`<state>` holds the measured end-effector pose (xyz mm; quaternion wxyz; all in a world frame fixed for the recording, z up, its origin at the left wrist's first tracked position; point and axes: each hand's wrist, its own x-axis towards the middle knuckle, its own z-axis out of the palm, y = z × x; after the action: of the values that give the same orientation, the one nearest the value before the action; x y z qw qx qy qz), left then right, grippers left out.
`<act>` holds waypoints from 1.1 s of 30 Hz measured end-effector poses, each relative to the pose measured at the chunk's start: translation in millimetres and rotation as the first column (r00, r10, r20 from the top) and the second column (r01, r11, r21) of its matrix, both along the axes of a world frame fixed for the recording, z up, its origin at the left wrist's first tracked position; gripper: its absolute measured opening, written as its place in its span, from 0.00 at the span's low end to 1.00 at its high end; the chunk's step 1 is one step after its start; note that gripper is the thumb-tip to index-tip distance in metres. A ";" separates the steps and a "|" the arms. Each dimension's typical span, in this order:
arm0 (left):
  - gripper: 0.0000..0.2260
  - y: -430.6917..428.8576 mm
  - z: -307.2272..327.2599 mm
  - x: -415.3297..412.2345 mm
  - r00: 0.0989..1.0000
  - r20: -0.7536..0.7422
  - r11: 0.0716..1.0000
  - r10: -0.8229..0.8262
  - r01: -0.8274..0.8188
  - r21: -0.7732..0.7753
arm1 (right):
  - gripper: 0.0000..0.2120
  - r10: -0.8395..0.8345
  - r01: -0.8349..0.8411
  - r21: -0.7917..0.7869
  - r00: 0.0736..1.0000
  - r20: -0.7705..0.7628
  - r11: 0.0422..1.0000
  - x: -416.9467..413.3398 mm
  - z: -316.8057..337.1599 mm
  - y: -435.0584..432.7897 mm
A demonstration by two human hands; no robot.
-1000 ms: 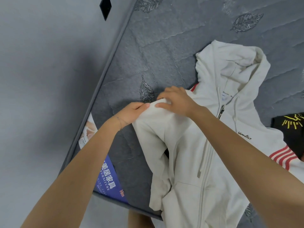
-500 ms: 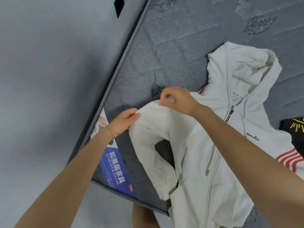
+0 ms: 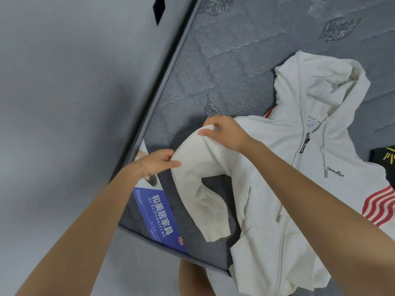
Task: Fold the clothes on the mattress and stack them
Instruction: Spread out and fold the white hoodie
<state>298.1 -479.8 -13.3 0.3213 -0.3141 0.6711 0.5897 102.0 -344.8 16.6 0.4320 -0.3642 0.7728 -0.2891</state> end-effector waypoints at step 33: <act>0.05 -31.1 -8.8 -46.6 0.936 -0.351 0.637 0.002 -0.272 -0.722 | 0.11 -0.294 0.348 0.019 0.819 -0.492 0.937 2.6 -27.5 19.6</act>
<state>251.5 -510.9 -22.1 0.0009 -0.3709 0.8722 0.3189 104.5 -325.2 -10.9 0.1900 -0.2651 0.9203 -0.2160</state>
